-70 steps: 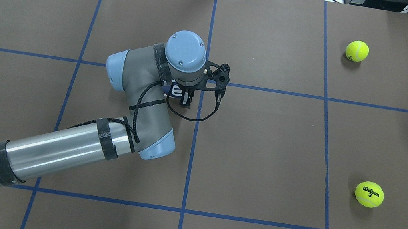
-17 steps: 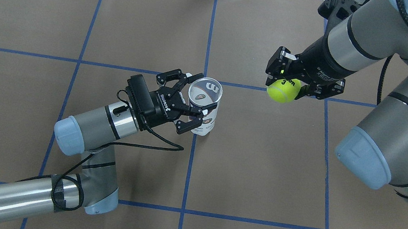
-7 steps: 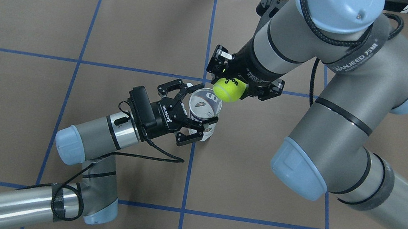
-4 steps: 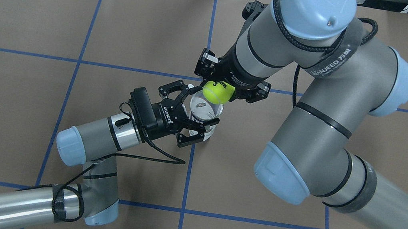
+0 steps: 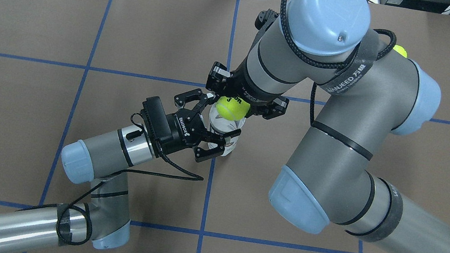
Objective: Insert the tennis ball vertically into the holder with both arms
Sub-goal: 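Open the right gripper to drop the ball into the can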
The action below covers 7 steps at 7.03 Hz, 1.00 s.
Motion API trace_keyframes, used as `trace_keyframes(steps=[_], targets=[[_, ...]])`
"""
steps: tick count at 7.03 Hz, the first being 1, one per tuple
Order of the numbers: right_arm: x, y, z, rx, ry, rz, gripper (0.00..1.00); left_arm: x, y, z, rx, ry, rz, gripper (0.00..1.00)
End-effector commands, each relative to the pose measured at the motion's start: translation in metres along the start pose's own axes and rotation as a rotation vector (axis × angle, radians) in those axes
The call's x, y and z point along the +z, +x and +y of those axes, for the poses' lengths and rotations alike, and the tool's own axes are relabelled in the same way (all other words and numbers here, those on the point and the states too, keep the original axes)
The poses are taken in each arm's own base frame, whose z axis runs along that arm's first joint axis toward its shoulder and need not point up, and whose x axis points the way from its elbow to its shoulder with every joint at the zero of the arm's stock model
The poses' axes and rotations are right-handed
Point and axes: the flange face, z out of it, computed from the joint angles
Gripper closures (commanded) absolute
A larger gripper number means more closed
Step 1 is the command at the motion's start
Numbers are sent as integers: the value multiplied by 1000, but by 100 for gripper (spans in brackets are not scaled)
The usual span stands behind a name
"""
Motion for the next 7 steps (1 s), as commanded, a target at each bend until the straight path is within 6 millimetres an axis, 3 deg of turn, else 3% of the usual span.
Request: trace_keyframes(steps=[1,2,4,7], targets=[[1,0,2,-1,-3,2,72,0,0,0,0,0,-1,14],[3,0,3,-4,6,4,1,0,0,0,0,1,-1,14],[8,-2,13,-16,31,15,0,0,-1,0,0,1,-5,14],[3,3,11,-11,35,22,0,0,-1,1,1,-1,-6,14]])
